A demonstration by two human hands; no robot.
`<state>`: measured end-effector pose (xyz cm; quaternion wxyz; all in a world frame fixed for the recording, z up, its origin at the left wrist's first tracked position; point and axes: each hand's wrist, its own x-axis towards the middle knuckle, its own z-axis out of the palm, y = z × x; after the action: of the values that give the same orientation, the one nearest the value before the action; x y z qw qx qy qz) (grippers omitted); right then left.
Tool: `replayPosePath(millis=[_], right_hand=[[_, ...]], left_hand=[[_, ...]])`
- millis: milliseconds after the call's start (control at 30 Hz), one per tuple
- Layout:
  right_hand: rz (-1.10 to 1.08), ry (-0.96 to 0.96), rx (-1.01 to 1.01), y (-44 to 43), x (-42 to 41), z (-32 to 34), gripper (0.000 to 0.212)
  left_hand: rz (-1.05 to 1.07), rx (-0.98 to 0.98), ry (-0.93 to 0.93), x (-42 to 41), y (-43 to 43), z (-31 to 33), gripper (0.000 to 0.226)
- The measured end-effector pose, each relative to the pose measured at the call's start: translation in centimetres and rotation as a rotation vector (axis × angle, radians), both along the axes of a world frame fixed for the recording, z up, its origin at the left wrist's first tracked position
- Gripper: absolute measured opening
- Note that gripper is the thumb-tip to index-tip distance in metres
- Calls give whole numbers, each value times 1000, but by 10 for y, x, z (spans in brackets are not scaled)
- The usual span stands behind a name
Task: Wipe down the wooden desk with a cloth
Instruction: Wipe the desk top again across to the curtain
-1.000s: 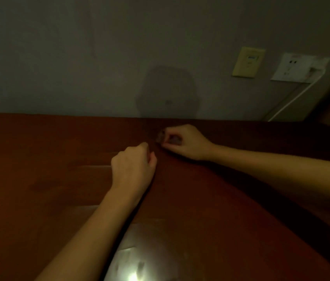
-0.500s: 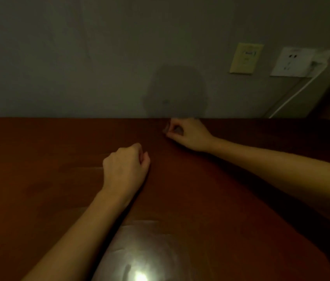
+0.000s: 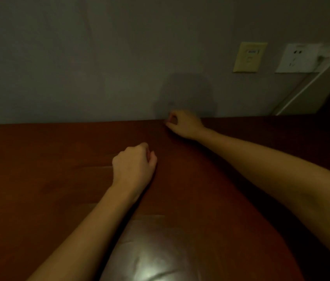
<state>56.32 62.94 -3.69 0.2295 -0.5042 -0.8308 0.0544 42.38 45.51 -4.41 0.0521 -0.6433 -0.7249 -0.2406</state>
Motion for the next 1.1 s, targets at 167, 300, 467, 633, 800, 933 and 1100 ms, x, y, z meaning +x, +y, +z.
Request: replayPosePath(millis=[167,300,467,633,800,933,1100], right_hand=[[462,64,-90,-106,26,8,8],[386,158,-198,-121,123,8,8],[15,146,-115,-65,213,6,13],[-309,32,0,23,204,-1,24],[-379,-34,-8,59,129,-1,30],[0,-35,31,-5,84,1,20],[199,123,-133,-53,157,10,16]], left_hand=[[26,-3,-8,0,-1,-2,23],[39,-6,24,3,-3,2,24],[-34,-20,49,41,15,5,23],[-122,-15,13,53,36,0,24],[-144,-3,-10,51,38,0,25],[-131,10,-18,49,37,-1,25],[-146,17,-21,49,36,-3,26]])
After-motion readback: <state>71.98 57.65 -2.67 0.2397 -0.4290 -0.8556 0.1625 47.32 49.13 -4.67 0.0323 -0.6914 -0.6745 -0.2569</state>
